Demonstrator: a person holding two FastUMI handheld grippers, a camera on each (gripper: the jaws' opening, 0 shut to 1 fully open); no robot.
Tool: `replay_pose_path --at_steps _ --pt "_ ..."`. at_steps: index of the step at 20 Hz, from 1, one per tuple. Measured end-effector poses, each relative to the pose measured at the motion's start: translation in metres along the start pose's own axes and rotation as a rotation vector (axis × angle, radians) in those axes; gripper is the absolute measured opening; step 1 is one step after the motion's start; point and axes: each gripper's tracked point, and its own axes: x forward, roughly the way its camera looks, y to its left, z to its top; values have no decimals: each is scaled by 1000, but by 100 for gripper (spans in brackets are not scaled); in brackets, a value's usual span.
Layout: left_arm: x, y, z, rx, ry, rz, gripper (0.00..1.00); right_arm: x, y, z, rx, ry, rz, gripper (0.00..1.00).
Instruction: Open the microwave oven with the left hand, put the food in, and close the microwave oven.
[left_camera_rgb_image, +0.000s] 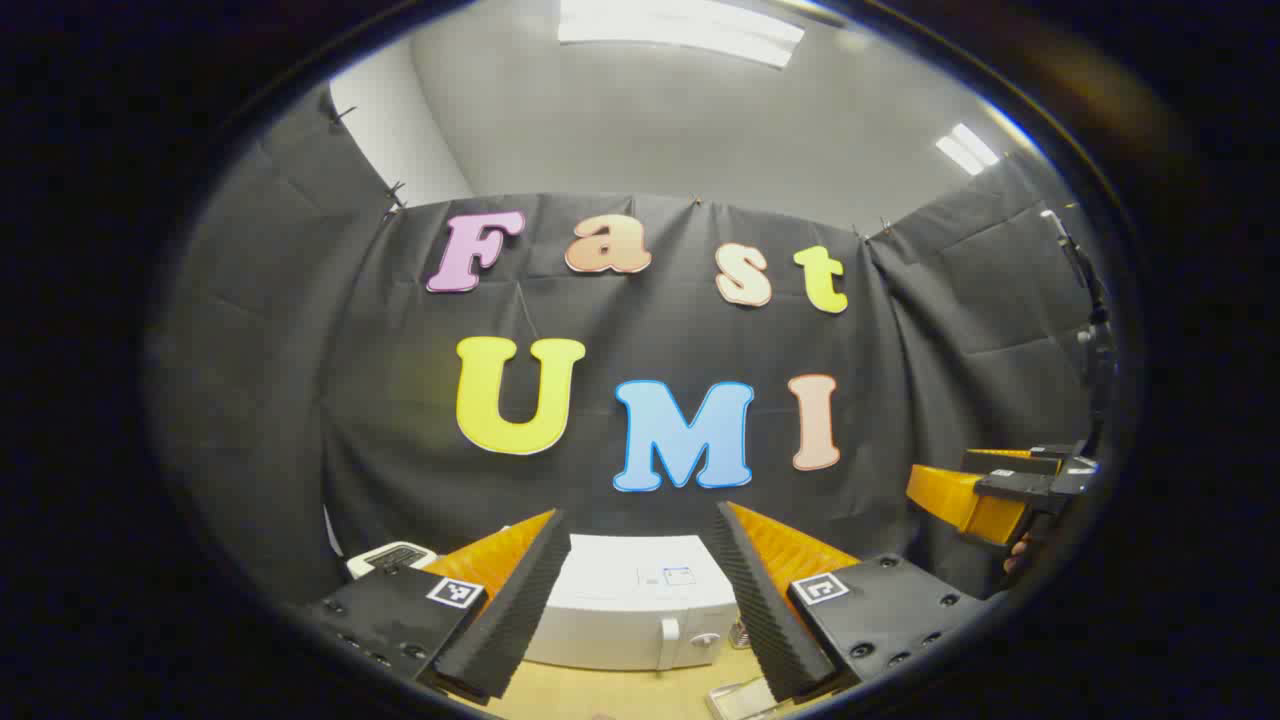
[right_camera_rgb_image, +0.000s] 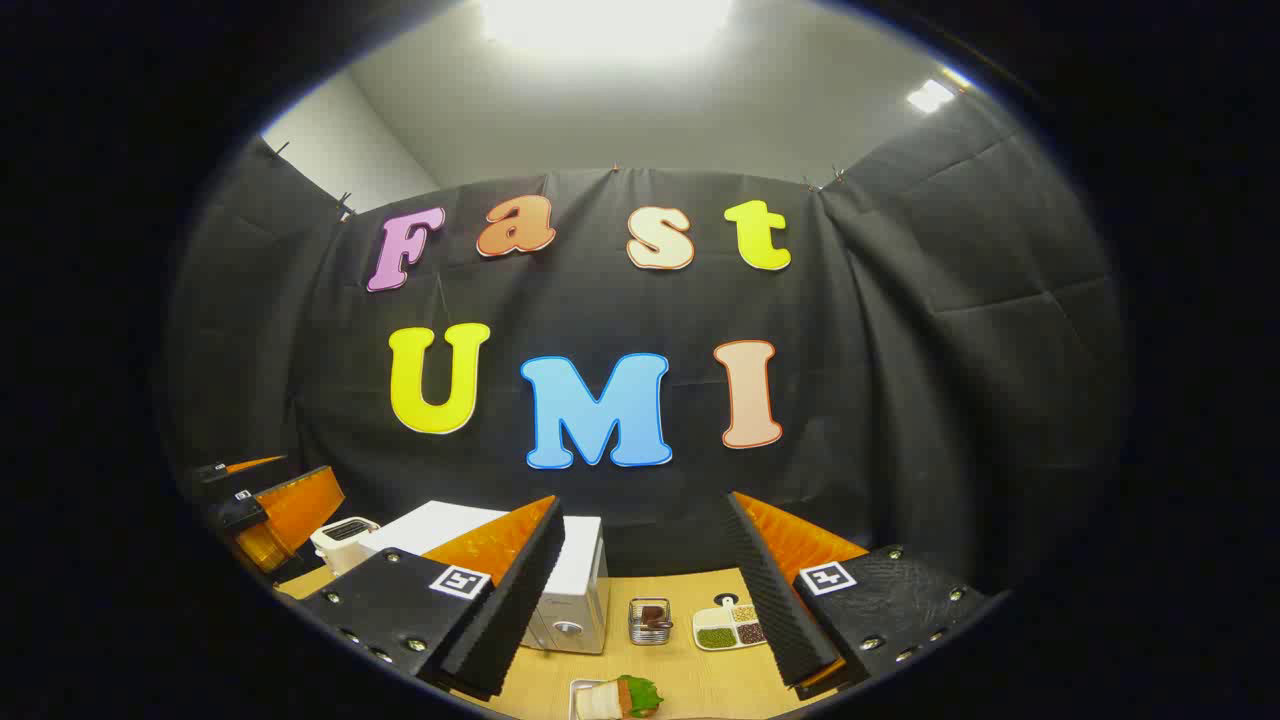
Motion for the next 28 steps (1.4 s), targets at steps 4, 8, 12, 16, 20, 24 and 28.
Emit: replay_pose_path --at_steps 4,8,12,16,20,24,28 --pt "2 -2 -1 -12 3 -17 94 -2 -2 3 -12 -14 -8 97" --pt "5 -6 -5 -12 7 -24 94 -6 -8 6 0 -22 -17 96" --pt "8 -15 -16 -16 25 -42 94 -9 -13 0 -13 -4 -22 96" --pt "12 -21 -35 -14 39 -46 94 -11 -17 -6 -2 2 -23 96" --pt "29 -29 -81 -29 81 -51 96 -9 -22 -15 -17 26 -18 96" --pt "51 -37 -147 16 136 -62 96 -9 -32 -22 -31 39 -31 96" --pt "75 -39 -231 18 255 -47 96 -10 -47 -13 -6 11 -62 96"
